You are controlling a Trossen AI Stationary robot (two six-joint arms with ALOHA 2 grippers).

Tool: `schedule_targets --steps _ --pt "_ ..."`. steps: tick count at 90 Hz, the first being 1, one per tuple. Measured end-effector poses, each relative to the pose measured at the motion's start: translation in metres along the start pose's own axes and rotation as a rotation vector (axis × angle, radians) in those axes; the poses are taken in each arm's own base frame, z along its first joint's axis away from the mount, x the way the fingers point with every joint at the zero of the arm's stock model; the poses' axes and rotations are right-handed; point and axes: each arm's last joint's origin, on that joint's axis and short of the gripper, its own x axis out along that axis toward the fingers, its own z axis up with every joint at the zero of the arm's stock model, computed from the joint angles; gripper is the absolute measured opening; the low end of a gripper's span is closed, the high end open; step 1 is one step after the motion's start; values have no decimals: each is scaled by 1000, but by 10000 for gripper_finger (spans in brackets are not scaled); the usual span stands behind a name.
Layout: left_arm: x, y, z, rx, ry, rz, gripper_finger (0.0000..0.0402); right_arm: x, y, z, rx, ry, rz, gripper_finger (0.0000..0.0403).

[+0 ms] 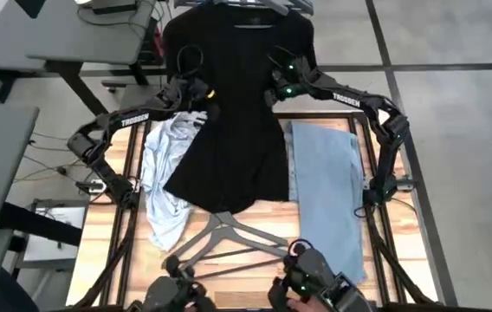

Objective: Hang clothes
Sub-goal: Adjust black shirt on the rack

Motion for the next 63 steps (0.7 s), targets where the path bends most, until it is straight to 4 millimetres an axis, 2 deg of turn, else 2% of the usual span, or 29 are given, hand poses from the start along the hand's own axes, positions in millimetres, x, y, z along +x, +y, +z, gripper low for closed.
schedule_targets --steps 22,38,63 --pt "-8 2 53 192 -167 52 123 -12 3 39 -102 -266 35 191" --pt "-23 11 90 227 -268 102 123 -31 4 71 -157 -396 36 191" --pt "-43 22 125 286 -366 157 123 -63 4 111 -275 -533 0 191"
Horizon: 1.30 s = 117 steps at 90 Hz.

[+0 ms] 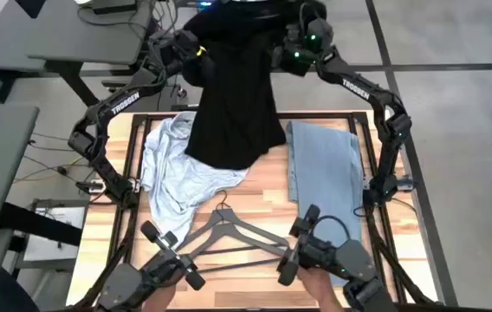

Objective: Hang clothes
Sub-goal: Adjust black shirt on the rack

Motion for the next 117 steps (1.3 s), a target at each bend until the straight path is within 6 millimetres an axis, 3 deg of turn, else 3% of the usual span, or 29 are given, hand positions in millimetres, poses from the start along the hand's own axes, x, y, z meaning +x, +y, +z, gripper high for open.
schedule_targets --steps 14,31,48,62,80,91,107,117 --pt "-2 5 2 5 46 6 123 -5 -8 1 27 47 -31 191" --pt "-7 3 -22 -13 302 -31 123 -14 -12 -37 218 413 -110 191" --pt "-14 1 -38 5 476 -61 123 -40 -25 -62 254 716 -254 191" --pt "-22 8 -50 -42 604 -50 123 -62 -38 -69 416 841 -324 191" --pt "-37 9 -60 -103 773 -56 123 -70 -8 -81 532 1051 -159 191" --pt "-49 7 -70 -163 917 -127 123 -58 14 -97 512 1093 -106 191" --pt "-50 -2 -77 -207 942 -213 123 -13 48 -130 507 895 -40 191" --pt "-49 -7 -79 -211 938 -220 123 9 43 -157 603 829 -77 191"
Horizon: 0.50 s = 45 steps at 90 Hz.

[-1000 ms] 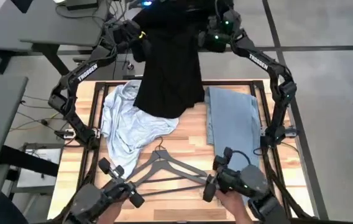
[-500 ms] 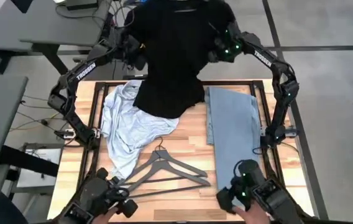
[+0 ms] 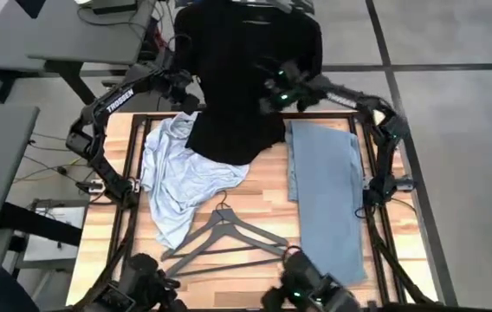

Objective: Hang clothes
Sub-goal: Adjust black shirt on the rack

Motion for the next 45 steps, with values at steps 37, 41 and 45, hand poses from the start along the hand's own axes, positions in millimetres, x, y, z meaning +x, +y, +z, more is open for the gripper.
schedule_targets --steps 37,41,45 --pt "6 -17 1 30 16 -27 123 15 -87 55 120 -280 10 191" --pt "6 -19 1 38 16 -30 123 5 -96 67 96 -355 21 191" --pt "7 -21 1 45 17 -33 123 -8 -104 78 76 -429 24 191"
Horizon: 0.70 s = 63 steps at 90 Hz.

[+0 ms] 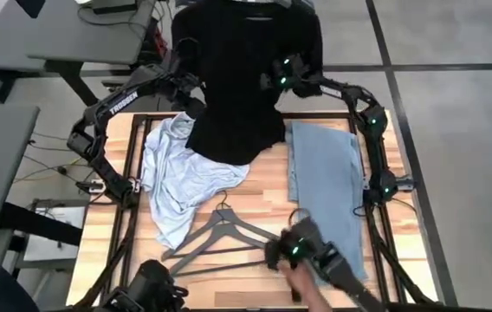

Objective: Hang clothes
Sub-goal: Adjust black shirt on the rack

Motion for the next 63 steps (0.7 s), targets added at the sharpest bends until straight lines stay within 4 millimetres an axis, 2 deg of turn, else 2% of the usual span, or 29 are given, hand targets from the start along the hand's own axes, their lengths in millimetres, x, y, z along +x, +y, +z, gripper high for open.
schedule_targets --steps 12,23,38,48,63 --pt "1 -4 1 26 -5 -7 123 -26 -18 43 -47 -198 1 191" --pt "2 -8 3 46 -15 -11 123 -57 -30 81 -11 -341 11 191" --pt "3 -11 4 58 -24 -15 123 -95 -40 120 -7 -456 5 191" --pt "3 -12 5 63 -32 -15 123 -100 -28 128 -8 -477 35 191" --pt "3 -11 6 62 -41 -12 123 -84 -12 117 -6 -354 117 191"
